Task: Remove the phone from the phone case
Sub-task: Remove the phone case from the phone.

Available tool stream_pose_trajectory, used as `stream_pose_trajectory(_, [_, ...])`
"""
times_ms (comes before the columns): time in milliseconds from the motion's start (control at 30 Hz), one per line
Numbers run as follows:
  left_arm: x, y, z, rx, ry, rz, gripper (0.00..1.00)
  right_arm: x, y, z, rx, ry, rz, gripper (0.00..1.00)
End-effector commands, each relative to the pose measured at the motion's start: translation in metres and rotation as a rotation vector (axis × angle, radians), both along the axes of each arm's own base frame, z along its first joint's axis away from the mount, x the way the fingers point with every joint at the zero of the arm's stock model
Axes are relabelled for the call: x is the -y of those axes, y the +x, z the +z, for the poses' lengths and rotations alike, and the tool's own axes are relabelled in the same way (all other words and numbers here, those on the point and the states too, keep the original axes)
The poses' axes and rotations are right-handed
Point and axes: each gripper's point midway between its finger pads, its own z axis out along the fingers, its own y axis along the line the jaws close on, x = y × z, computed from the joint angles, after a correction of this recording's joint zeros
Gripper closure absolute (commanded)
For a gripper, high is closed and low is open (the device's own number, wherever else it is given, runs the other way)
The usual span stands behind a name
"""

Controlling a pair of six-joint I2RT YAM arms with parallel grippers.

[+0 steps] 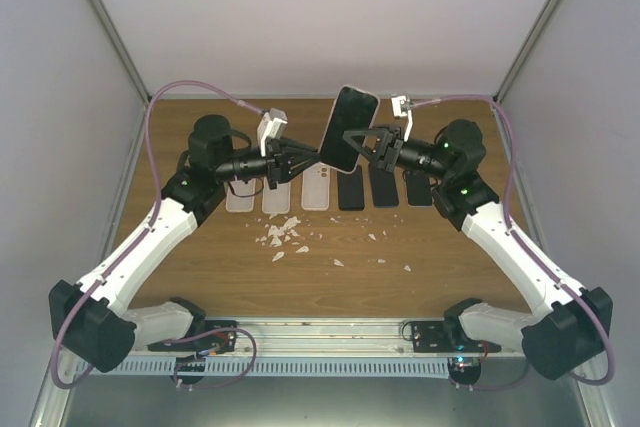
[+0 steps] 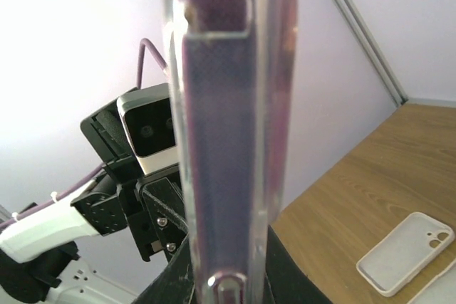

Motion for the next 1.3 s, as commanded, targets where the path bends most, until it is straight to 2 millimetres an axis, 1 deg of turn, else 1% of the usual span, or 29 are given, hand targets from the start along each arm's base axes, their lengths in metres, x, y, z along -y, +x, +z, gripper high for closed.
stream_pose_trajectory(0, [-0.015,0.037,-0.062,-0.169,0.085,0.160,0.79,0.000,-0.088,0.082,0.230,0.142,0.302,1.00])
stream_pose_trajectory(133, [-0.021,0.041,-0.067,-0.232,0.038,0.159,0.79,0.002,-0.101,0.104,0.269,0.172,0.334,1.00])
stream_pose_trajectory(167, [-0.022,0.040,-0.070,-0.253,0.033,0.157,0.79,0.003,-0.103,0.107,0.276,0.175,0.338,1.00])
stream_pose_trajectory(200, [-0.023,0.040,-0.068,-0.245,0.015,0.148,0.79,0.003,-0.105,0.110,0.280,0.177,0.341,1.00])
stream_pose_trajectory(300, [-0.024,0.038,-0.074,-0.254,0.012,0.143,0.79,0.005,-0.108,0.112,0.283,0.181,0.344,1.00])
stream_pose_trajectory(367, [-0.029,0.039,-0.080,-0.274,0.015,0.161,0.79,0.006,-0.110,0.111,0.286,0.182,0.345,1.00])
stream_pose_trajectory(533, [-0.044,0.049,-0.101,-0.325,0.040,0.246,0.79,0.009,-0.116,0.116,0.306,0.185,0.349,0.99])
stream_pose_trajectory(600, [-0.046,0.052,-0.103,-0.313,0.056,0.263,0.79,0.010,-0.118,0.117,0.311,0.187,0.351,1.00])
stream_pose_trajectory(667, [-0.047,0.053,-0.100,-0.307,0.060,0.268,0.78,0.010,-0.119,0.117,0.316,0.186,0.353,0.99])
stream_pose_trajectory(700, [-0.044,0.049,-0.091,-0.289,0.041,0.231,0.77,0.010,-0.119,0.115,0.320,0.183,0.353,1.00])
stream_pose_trajectory(733, [-0.039,0.042,-0.078,-0.259,0.008,0.175,0.74,0.010,-0.119,0.112,0.327,0.177,0.352,1.00])
stream_pose_trajectory(800, [-0.030,0.019,-0.049,-0.193,-0.070,0.034,0.64,0.010,-0.115,0.107,0.330,0.166,0.339,1.00])
stream_pose_trajectory(867, [-0.024,-0.005,-0.023,-0.106,-0.121,-0.067,0.53,0.011,-0.112,0.102,0.328,0.157,0.323,0.99])
stream_pose_trajectory(933, [-0.022,-0.025,-0.001,-0.020,-0.147,-0.120,0.48,0.011,-0.108,0.097,0.322,0.149,0.309,0.99])
stream_pose_trajectory(1033, [-0.021,-0.045,0.022,0.040,-0.171,-0.174,0.45,0.011,-0.103,0.088,0.301,0.137,0.291,1.00])
stream_pose_trajectory(1133, [-0.015,-0.066,0.041,0.105,-0.174,-0.226,0.42,0.011,-0.094,0.077,0.267,0.129,0.267,0.99])
stream_pose_trajectory(1200, [-0.010,-0.079,0.050,0.151,-0.169,-0.254,0.40,0.011,-0.091,0.073,0.250,0.127,0.260,1.00])
stream_pose_trajectory(1267, [-0.007,-0.085,0.056,0.171,-0.168,-0.265,0.38,0.010,-0.088,0.069,0.241,0.124,0.257,0.99])
